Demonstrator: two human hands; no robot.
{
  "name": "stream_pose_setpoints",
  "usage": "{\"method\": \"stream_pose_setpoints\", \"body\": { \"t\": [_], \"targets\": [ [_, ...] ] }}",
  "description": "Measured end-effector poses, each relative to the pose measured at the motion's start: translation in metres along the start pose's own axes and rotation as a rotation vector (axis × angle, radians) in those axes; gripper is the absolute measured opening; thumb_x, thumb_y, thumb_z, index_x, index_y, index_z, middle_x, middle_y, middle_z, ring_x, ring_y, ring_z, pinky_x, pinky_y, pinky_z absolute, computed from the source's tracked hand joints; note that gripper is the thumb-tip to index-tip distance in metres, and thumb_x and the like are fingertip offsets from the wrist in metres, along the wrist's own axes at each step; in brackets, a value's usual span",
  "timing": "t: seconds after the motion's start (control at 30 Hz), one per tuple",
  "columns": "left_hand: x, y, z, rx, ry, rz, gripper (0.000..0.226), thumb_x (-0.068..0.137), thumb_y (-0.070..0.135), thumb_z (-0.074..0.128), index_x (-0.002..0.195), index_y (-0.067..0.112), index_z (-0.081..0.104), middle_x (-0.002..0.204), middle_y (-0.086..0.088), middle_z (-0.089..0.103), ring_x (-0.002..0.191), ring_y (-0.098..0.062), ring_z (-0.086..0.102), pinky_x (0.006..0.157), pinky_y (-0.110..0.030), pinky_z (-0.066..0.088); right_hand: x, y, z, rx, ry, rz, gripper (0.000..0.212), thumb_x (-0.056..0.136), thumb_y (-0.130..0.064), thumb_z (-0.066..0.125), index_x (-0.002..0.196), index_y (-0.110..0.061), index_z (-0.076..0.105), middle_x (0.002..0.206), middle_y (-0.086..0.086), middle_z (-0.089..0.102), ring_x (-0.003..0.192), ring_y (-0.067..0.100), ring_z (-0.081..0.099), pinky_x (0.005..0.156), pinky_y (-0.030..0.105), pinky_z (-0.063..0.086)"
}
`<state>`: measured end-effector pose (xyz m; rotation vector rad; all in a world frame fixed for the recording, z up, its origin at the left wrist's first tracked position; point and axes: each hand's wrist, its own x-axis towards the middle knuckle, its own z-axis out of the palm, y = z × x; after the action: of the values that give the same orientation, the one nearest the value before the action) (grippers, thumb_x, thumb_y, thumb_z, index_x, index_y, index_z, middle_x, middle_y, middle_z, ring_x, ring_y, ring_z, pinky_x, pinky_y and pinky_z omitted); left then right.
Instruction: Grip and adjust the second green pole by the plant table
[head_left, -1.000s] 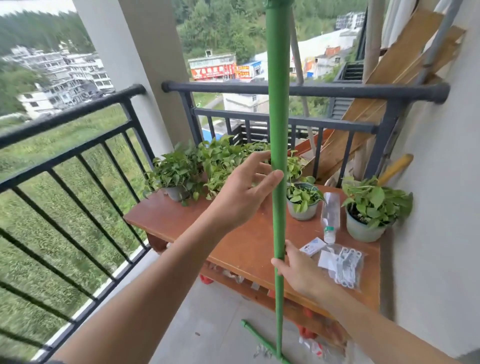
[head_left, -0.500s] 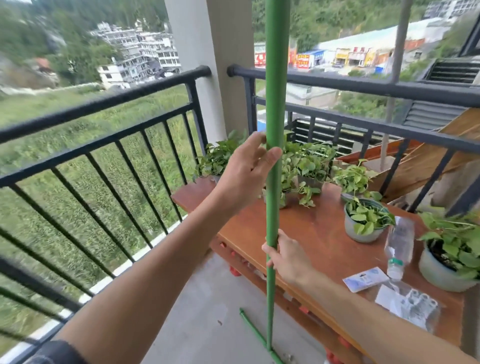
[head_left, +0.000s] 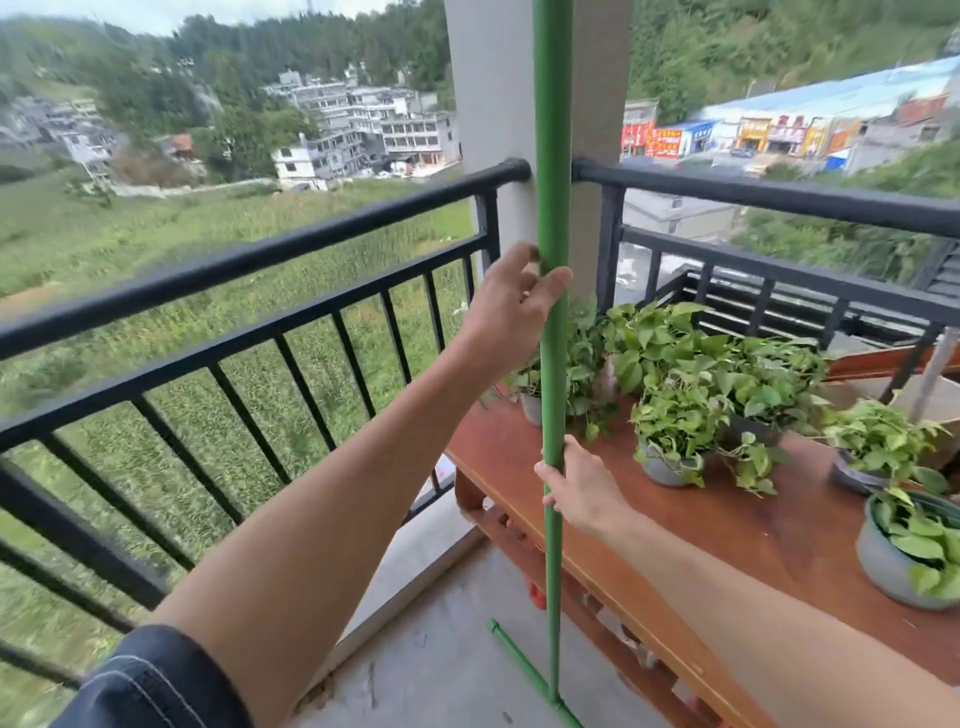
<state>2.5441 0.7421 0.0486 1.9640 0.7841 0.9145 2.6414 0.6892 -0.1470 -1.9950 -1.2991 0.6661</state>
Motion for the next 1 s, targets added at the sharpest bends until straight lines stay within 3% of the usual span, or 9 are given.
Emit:
{"method": "stream_pose_setpoints", "body": {
  "t": [0.23,0.5,0.67,1.0],
  "targets": [
    [0.048,-0.041,-0.041,0.051,0.048,-0.055,0.024,0.095,0.027,0.048,0.108,0.007,0.051,0.098,-0.027,0.069,0.092,-0.042,0.067,0.08,-0.057,0.054,0.071,-0.027,0.033,0.02,-0.069,-0.021,0.013,0.095,-0.027,0.055,0.099,-0.015,0.051,0.079,0.003,0.07,0.067,0.019,0.074,0.078,0.046,0.06],
    [0.11,-0.086,-0.069,0.09,0.113,-0.154,0.019,0.096,0.025,0.047,0.109,0.011,0.051,0.102,-0.021,0.069,0.097,-0.032,0.066,0.089,-0.052,0.052,0.161,-0.043,0.061,0.045,-0.183,-0.065,0.011,0.095,-0.025,0.055,0.099,-0.015,0.051,0.08,0.006,0.068,0.069,0.023,0.073,0.071,0.047,0.061],
    [0.141,-0.109,-0.087,0.097,0.159,-0.213,0.026,0.096,0.024,0.047,0.118,0.011,0.05,0.11,-0.016,0.067,0.102,-0.026,0.064,0.089,-0.042,0.052,0.209,-0.055,0.079,0.041,-0.245,-0.097,0.013,0.094,-0.027,0.055,0.102,-0.018,0.052,0.086,0.007,0.069,0.075,0.025,0.072,0.075,0.049,0.059],
    [0.17,-0.129,-0.115,0.094,0.26,-0.303,0.029,0.095,0.026,0.049,0.121,0.015,0.051,0.118,-0.013,0.066,0.107,-0.025,0.063,0.097,-0.05,0.049,0.248,-0.073,0.098,0.084,-0.277,-0.175,0.012,0.096,-0.027,0.054,0.104,-0.018,0.051,0.079,0.006,0.07,0.067,0.02,0.071,0.071,0.045,0.06]
  ]
}}
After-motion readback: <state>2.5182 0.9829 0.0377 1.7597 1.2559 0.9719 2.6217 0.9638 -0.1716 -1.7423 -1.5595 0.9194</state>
